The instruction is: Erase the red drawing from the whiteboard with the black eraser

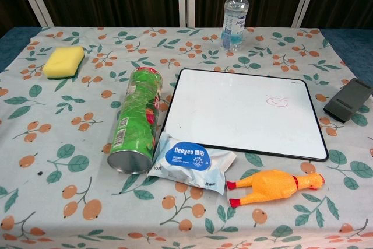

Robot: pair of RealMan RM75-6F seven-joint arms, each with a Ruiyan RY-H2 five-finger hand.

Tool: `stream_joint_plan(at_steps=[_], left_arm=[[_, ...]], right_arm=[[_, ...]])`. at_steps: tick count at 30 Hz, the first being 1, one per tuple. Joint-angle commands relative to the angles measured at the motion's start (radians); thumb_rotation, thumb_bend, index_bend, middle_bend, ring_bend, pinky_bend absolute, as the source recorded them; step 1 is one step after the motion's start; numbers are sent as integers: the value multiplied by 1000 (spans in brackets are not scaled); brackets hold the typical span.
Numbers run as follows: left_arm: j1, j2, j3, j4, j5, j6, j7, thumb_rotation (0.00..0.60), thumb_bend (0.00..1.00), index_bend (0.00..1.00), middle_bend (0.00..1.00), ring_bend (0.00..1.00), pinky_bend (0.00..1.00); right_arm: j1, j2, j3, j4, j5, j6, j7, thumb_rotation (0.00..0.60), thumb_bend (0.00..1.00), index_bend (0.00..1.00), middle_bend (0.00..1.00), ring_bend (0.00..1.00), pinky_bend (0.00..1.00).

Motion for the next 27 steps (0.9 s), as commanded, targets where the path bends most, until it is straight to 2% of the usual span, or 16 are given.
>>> stream_joint_plan(at_steps=[1, 21, 27], left_arm=[[0, -1, 1, 1, 0, -2, -1, 0, 19, 90, 66, 51, 151], [-1, -11, -5, 31, 5, 10, -42, 0, 19, 90, 66, 51, 151], [1, -8, -3, 35, 5, 11, -43, 0, 20, 90, 66, 51, 151]], right_arm=[[4, -3, 2, 7, 6, -9, 4, 600, 217, 0, 0, 0, 0], [18, 7, 5, -6, -2, -22, -27, 600, 220, 0, 0, 0, 0], [79, 55, 11, -16, -24, -96, -97, 600, 238, 0, 0, 0, 0]])
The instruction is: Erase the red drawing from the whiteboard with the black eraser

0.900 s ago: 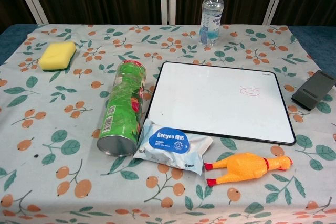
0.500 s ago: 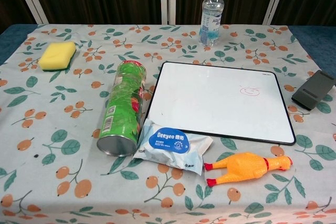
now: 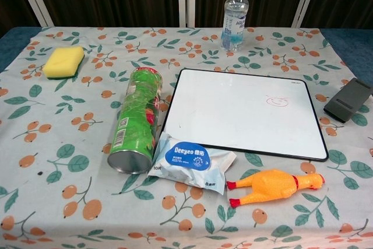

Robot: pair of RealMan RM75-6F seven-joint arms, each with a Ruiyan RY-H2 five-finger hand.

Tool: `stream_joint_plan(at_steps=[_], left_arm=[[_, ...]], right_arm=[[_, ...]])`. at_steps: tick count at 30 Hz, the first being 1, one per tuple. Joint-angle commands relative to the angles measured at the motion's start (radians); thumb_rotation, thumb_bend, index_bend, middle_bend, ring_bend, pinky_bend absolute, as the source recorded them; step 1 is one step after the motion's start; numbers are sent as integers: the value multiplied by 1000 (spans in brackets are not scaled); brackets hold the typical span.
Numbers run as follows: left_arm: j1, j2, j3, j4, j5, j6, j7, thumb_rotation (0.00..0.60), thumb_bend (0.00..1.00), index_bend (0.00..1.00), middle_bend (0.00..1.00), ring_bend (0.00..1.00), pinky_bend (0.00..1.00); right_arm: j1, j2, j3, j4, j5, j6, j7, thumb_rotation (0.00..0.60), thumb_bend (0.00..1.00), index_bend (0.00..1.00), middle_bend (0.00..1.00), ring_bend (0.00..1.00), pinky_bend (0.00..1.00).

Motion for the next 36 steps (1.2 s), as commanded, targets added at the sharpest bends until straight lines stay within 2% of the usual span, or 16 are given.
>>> stream_joint_plan(at_steps=[1, 7, 11, 15, 22, 33, 36], left_arm=[[0, 2, -1, 0, 0, 1, 2, 0, 20, 90, 66, 51, 151], [-1, 1, 4, 1, 2, -7, -3, 0, 20, 90, 66, 51, 151], [-1, -1, 4, 0, -2, -9, 1, 0, 19, 90, 66, 51, 151], [0, -2, 4, -2, -4, -8, 4, 0, 19, 90, 66, 51, 151], [-3, -5, 1, -9, -4, -11, 15, 0, 20, 90, 66, 51, 151], [-9, -4, 0, -14, -6, -20, 24, 0, 19, 90, 66, 51, 151], [-10, -4, -1, -12, -11, -23, 24, 0, 19, 90, 65, 51, 151]], right_arm=[[54, 47, -4, -10, -30, -72, -48, 600, 247, 0, 0, 0, 0], [188, 91, -13, -16, -61, -276, -132, 600, 263, 0, 0, 0, 0], [287, 65, -1, 18, -30, -440, -191, 600, 257, 0, 0, 0, 0], [351, 13, 5, 68, -7, -533, -197, 600, 232, 0, 0, 0, 0], [417, -81, 15, 173, 1, -576, -163, 600, 186, 0, 0, 0, 0], [452, -214, -25, 347, -49, -537, 27, 600, 153, 0, 1, 0, 0], [458, -235, -35, 379, -59, -524, 65, 600, 153, 0, 30, 0, 0]])
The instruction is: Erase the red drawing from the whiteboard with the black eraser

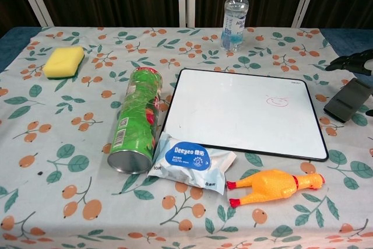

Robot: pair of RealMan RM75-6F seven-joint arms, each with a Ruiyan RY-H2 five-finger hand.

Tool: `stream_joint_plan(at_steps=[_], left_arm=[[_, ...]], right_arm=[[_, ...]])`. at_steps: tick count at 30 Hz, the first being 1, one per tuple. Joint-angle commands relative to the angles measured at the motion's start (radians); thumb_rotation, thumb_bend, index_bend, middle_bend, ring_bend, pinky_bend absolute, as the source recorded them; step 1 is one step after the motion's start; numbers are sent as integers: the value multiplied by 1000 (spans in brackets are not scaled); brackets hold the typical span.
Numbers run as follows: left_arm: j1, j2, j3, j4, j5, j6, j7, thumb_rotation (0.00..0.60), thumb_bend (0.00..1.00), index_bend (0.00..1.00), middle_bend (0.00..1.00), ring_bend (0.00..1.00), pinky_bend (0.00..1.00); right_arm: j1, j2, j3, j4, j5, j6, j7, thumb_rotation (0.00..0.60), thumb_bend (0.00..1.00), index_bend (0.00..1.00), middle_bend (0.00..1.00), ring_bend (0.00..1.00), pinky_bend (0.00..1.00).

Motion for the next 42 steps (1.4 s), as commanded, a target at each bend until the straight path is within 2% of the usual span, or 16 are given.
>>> stream_joint_plan(at_steps=[1, 7, 14, 21, 25, 27, 30, 34, 37, 42], left_arm=[[-1, -1, 0, 2, -3, -3, -1, 0, 20, 90, 66, 51, 151], [-1, -3, 0, 8, -9, -8, -2, 0, 20, 90, 66, 51, 152], [-2, -4, 1, 14, -10, -11, -6, 0, 19, 91, 66, 51, 151], [-3, -6, 2, 19, -9, -13, -10, 0, 20, 91, 66, 51, 151], [-2, -7, 3, 20, -9, -13, -13, 0, 19, 91, 66, 51, 151], [-1, -7, 3, 21, -10, -12, -14, 0, 19, 91, 66, 51, 152], [0, -6, 4, 22, -10, -11, -17, 0, 19, 91, 66, 51, 152], [0, -4, 3, 25, -10, -10, -23, 0, 19, 91, 66, 51, 152], [-1, -5, 2, 28, -10, -10, -30, 0, 19, 91, 66, 51, 151], [-3, -9, 3, 35, -10, -14, -36, 0, 19, 91, 66, 51, 152]], right_arm=[[11, -30, -15, 38, -17, 19, 43, 600, 153, 0, 39, 0, 0], [20, -63, -34, 83, -38, 48, 89, 600, 153, 20, 118, 36, 5], [19, -96, -46, 130, -46, 84, 110, 600, 177, 293, 262, 188, 74], [13, -109, -48, 150, -34, 105, 99, 600, 192, 428, 341, 261, 107], [8, -114, -48, 154, -31, 124, 99, 600, 223, 531, 427, 345, 148], [3, -120, -45, 163, -33, 149, 98, 600, 258, 584, 464, 384, 220], [-2, -115, -42, 163, -34, 177, 114, 600, 320, 641, 502, 440, 426], [-4, -87, -31, 135, -38, 222, 131, 600, 371, 688, 533, 528, 609], [6, -59, -14, 86, -31, 235, 132, 600, 381, 707, 549, 536, 625], [56, -34, 27, -48, 1, 178, 89, 600, 380, 719, 558, 542, 628]])
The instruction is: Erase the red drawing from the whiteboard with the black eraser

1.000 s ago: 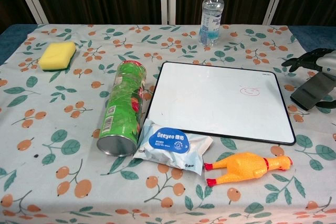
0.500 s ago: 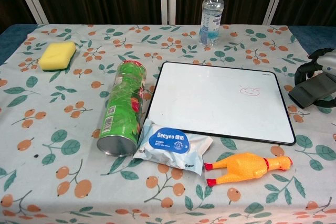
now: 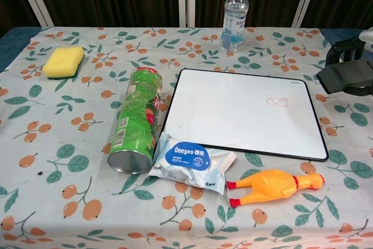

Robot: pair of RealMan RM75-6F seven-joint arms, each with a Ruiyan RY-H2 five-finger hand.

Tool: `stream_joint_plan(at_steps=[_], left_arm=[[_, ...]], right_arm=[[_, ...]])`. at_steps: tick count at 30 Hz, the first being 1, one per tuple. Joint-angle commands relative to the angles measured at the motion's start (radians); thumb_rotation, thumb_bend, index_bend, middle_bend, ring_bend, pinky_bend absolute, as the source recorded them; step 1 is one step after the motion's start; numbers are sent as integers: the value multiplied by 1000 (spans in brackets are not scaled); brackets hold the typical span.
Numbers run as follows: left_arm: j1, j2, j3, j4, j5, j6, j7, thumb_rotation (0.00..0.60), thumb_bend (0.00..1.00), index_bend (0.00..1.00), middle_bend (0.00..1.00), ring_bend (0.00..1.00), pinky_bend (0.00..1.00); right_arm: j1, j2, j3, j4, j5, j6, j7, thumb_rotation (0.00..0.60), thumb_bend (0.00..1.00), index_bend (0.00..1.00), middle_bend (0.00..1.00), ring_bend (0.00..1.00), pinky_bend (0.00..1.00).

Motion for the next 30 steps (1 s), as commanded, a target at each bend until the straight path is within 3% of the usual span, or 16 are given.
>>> stream_joint_plan(at_steps=[1, 8, 14, 20, 30], left_arm=[[-1, -1, 1, 2, -1, -3, -2, 0, 19, 91, 66, 51, 152], [0, 2, 1, 12, -11, -11, -17, 0, 19, 91, 66, 51, 152], [-6, 3, -3, 21, -10, -14, -31, 0, 19, 91, 66, 51, 152], [-7, 7, -4, 24, -2, -7, -43, 0, 19, 91, 66, 51, 152], [2, 14, -11, 30, -15, 6, -57, 0, 20, 91, 66, 51, 152]], right_arm=[[48, 18, 37, -109, 34, -62, -46, 600, 380, 721, 560, 544, 629], [135, -30, 107, -244, 173, -236, -295, 600, 396, 746, 577, 553, 635], [186, -114, 163, -256, 304, -293, -473, 600, 430, 792, 605, 579, 662], [215, -183, 174, -227, 406, -338, -558, 600, 430, 828, 629, 603, 690], [225, -232, 161, -191, 466, -338, -608, 600, 432, 826, 632, 601, 693]])
